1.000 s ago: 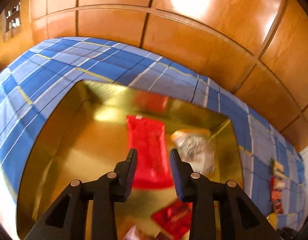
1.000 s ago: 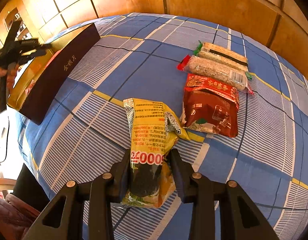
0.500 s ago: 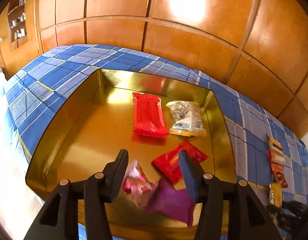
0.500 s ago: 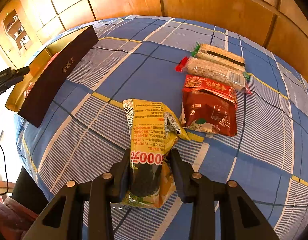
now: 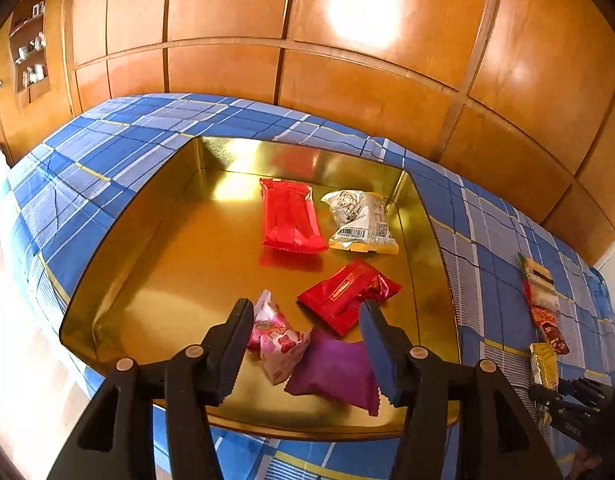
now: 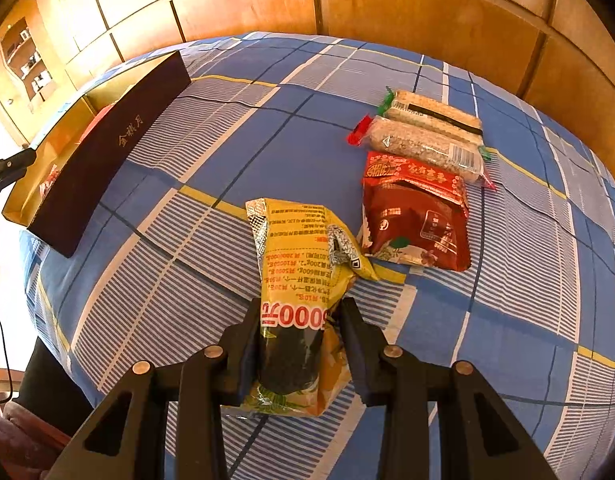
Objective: Organize snacks
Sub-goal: 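Carry the yellow bag toward the tray with the right gripper, then lower the yellow bag into the tray and open the right gripper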
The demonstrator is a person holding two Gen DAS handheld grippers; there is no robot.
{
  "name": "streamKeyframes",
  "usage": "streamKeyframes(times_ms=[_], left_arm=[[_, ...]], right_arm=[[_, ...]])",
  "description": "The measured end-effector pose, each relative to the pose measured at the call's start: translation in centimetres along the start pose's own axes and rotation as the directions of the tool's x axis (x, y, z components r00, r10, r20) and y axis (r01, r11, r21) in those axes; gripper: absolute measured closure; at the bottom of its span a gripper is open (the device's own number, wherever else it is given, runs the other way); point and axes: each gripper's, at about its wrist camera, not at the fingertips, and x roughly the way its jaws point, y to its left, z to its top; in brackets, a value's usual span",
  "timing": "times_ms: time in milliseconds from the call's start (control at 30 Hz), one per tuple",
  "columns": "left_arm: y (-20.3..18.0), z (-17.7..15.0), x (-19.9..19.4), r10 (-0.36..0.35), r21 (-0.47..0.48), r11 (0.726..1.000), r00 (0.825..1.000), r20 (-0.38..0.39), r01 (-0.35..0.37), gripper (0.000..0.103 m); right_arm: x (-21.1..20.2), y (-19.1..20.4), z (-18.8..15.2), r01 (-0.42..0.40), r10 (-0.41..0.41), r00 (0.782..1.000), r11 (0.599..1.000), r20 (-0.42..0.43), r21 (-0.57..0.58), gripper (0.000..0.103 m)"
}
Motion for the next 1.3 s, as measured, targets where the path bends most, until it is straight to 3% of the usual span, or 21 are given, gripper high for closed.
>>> streamKeyframes(times_ms=[433, 733, 900, 1100, 1233, 1300], left_arm=[[2.2, -0.5, -0.3, 0.015, -0.048, 0.999, 1.000, 0.002, -0.015, 0.046], [4.5, -0.3, -1.2, 0.036, -0.109, 0.994, 0.999, 0.030, -0.033, 0.046], [5.2, 0.1, -1.8, 0.043, -0.138, 0.990, 0.997, 0.059, -0.035, 0.046], [5.4, 0.1, -2.1, 0.036, -0.138, 0.990, 0.997, 0.066, -0.027, 0.046], [5.9, -0.1, -2.2, 0.041, -0.147, 0.989, 0.997, 0.064, -0.032, 0.046], [6.2, -0.2, -2.0, 0.041, -0.153, 0.988, 0.998, 0.053, -0.032, 0.046]], right_arm=[[0.2, 1.0, 0.8, -0.003, 0.003, 1.000, 1.000, -0.022, -0.003, 0.066], [-0.9, 2.7, 2.7, -0.096, 0.096, 0.995, 0.995, -0.005, 0.012, 0.071], [-3.1, 6.4, 5.9, -0.190, 0.193, 0.980, 0.980, 0.049, -0.059, 0.071], [-3.9, 13.6, 10.5, -0.294, 0.305, 0.950, 0.945, 0.066, -0.143, 0.071], [-2.4, 16.7, 12.7, -0.322, 0.330, 0.943, 0.939, 0.050, -0.122, 0.071], [-1.2, 17.9, 13.3, -0.307, 0.313, 0.949, 0.946, 0.037, -0.105, 0.070]])
